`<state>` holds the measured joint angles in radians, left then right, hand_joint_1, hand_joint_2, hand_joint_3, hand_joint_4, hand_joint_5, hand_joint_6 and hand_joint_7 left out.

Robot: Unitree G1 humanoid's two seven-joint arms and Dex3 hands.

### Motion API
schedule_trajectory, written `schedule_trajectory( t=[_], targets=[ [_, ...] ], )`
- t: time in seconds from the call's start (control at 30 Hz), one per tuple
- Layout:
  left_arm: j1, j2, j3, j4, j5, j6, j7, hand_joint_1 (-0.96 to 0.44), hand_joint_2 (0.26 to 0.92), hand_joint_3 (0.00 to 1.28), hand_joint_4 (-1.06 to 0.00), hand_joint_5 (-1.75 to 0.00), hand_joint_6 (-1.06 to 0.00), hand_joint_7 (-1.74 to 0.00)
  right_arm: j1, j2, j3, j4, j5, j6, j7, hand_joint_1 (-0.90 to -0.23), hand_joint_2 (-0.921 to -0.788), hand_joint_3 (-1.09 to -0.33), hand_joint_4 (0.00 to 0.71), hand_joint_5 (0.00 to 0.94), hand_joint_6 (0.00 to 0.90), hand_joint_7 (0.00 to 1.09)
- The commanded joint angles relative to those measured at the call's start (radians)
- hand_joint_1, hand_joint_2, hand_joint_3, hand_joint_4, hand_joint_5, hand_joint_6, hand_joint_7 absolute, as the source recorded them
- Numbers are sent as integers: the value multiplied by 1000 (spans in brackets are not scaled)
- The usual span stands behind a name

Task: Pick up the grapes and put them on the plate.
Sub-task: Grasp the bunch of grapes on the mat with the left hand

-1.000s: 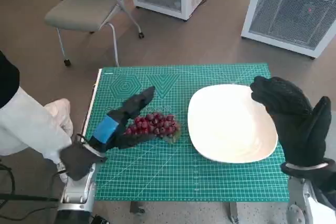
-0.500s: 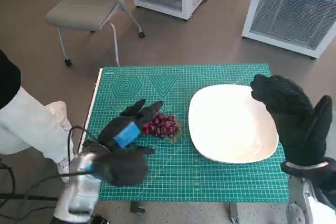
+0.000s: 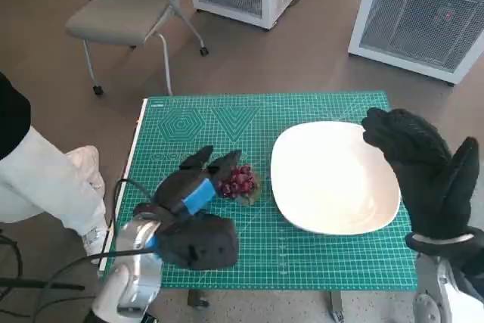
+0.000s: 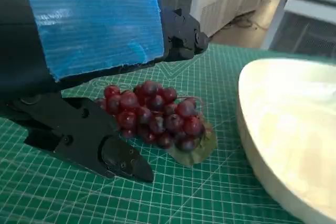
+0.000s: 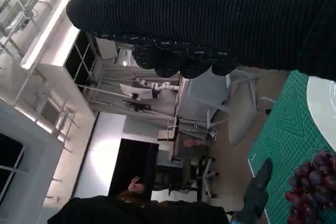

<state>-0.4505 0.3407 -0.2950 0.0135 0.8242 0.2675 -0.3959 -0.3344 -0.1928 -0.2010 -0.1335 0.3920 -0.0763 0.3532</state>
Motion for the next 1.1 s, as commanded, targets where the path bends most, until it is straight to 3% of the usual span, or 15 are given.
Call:
schedule_trajectory(
  t=[0.03,0.53,0.8,0.87,1.0,1.1],
  targets=[
    [-71,-2,-48,104,37,5,38,-14,715,2,-59,-8,-212,-8,22,0,-2,3,4,18,-10,-327,-921,-598,379,905,269,1032],
    [-317,-96,-185,590,77,54,124,-88,742,13,-66,-2,-228,-6,33,5,1,4,2,10,-8,-324,-921,-601,379,910,267,1035],
    [-407,-131,-243,772,74,54,139,128,841,84,-74,-3,-232,-4,36,3,-1,1,5,13,-7,-325,-921,-600,379,918,266,1037],
    [-424,-139,-251,810,66,46,145,158,803,187,-74,-2,-232,-2,38,2,-2,-1,6,14,-7,-325,-921,-601,378,920,265,1037],
    [-450,-150,-261,876,50,26,161,179,654,500,-74,-1,-231,-1,41,0,-4,-5,10,16,-6,-324,-921,-602,374,923,265,1040],
    [-461,-157,-262,910,37,13,171,180,614,585,-76,-2,-232,-1,43,0,-5,-8,11,18,-6,-324,-921,-602,372,926,264,1042]
  ],
)
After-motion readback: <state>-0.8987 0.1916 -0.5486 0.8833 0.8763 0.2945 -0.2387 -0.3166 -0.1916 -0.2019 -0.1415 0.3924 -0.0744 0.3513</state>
